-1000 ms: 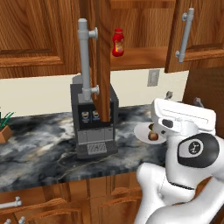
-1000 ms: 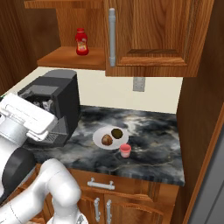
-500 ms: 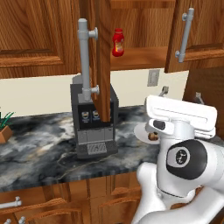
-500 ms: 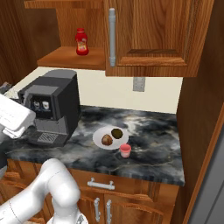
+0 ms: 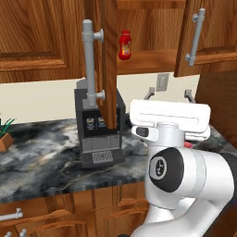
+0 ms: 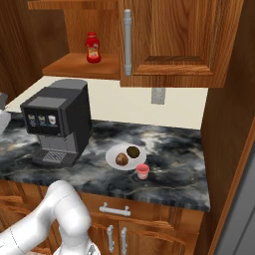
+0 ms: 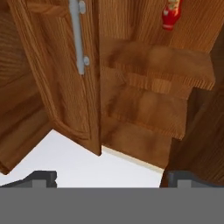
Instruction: Pick the avocado and bread from the counter and place them on the plate. Then pick the jam from the cabinet and place it next to the plate. Lastly close the cabinet door.
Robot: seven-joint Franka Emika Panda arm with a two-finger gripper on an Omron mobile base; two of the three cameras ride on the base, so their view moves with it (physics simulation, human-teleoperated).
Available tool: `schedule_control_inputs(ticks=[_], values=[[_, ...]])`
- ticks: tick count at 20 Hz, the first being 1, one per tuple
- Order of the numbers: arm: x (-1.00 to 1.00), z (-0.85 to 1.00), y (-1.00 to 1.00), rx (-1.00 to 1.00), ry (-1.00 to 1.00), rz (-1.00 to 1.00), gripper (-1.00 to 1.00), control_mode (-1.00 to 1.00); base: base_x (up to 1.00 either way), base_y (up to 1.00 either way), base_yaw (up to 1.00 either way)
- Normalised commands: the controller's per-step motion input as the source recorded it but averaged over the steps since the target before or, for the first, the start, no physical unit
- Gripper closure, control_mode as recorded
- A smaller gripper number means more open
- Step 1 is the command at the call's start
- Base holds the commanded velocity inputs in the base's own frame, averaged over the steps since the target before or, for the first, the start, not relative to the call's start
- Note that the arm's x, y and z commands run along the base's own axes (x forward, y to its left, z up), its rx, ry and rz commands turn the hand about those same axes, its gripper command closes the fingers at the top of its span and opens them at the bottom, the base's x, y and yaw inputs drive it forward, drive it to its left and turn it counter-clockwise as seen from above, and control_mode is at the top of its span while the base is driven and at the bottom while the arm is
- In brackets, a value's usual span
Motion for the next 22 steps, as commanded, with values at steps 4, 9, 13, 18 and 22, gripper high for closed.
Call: schedule_control_inputs(ticks=[4,9,13,18,22], values=[[-0.29,-0.29,0.99,-0.08,0.36,0.0,-1.0,-1.0,0.0,0.0,0.0],[-0.7,-0.17,0.84,-0.01,0.26,0.0,-1.0,-1.0,0.0,0.0,0.0],[-1.0,-0.12,0.41,0.0,0.07,0.0,-1.0,-1.0,0.0,0.0,0.0],[-0.96,-0.17,0.63,0.0,0.1,0.0,-1.0,-1.0,0.0,0.0,0.0],[-0.58,-0.31,0.68,-0.01,0.22,-0.01,-1.0,-1.0,0.0,0.0,0.0]])
